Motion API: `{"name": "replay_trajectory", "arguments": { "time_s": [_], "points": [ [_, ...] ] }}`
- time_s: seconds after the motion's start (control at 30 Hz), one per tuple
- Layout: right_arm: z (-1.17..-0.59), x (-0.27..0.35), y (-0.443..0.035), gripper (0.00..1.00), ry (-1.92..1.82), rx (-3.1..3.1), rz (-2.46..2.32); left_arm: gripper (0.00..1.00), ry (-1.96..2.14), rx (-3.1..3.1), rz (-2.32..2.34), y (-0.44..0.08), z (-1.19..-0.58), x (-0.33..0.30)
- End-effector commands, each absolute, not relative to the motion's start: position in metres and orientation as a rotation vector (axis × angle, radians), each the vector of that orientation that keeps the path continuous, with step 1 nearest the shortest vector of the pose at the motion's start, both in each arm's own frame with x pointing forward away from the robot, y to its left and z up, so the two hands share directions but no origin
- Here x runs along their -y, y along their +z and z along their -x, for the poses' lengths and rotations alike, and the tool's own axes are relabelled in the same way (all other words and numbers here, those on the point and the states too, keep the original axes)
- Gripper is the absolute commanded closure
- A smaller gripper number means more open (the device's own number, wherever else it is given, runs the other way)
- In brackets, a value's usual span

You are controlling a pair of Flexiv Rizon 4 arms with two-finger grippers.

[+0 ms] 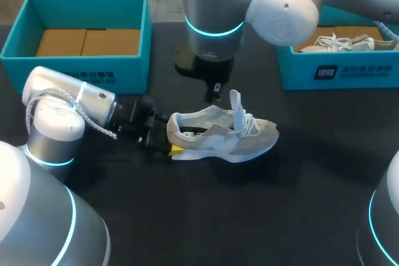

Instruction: Take the shoe out of the shoebox, open the shoe tongue, remove and reinsert the insole, then place the shoe into the shoebox

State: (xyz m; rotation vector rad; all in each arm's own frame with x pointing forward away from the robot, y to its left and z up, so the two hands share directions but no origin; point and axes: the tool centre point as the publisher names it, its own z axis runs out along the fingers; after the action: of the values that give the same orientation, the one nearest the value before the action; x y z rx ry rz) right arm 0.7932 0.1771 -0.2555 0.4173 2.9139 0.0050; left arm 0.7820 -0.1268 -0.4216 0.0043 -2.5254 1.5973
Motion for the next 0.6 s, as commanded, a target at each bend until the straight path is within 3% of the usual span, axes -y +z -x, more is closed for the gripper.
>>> {"name": "replay_trajectory", "arguments": {
  "time_s": [0.03, 0.6],
  "points": [
    [-0.794, -0.172, -0.257, 1.00, 0.023, -2.918, -0.415, 1.00, 1.598, 2.526, -0.005, -0.423, -0.781, 0.125],
    [-0.813, -0.215, -0.282, 1.00, -0.137, -2.978, -0.089, 1.00, 1.598, 2.526, -0.005, -0.423, -0.781, 0.125]
  ]
}}
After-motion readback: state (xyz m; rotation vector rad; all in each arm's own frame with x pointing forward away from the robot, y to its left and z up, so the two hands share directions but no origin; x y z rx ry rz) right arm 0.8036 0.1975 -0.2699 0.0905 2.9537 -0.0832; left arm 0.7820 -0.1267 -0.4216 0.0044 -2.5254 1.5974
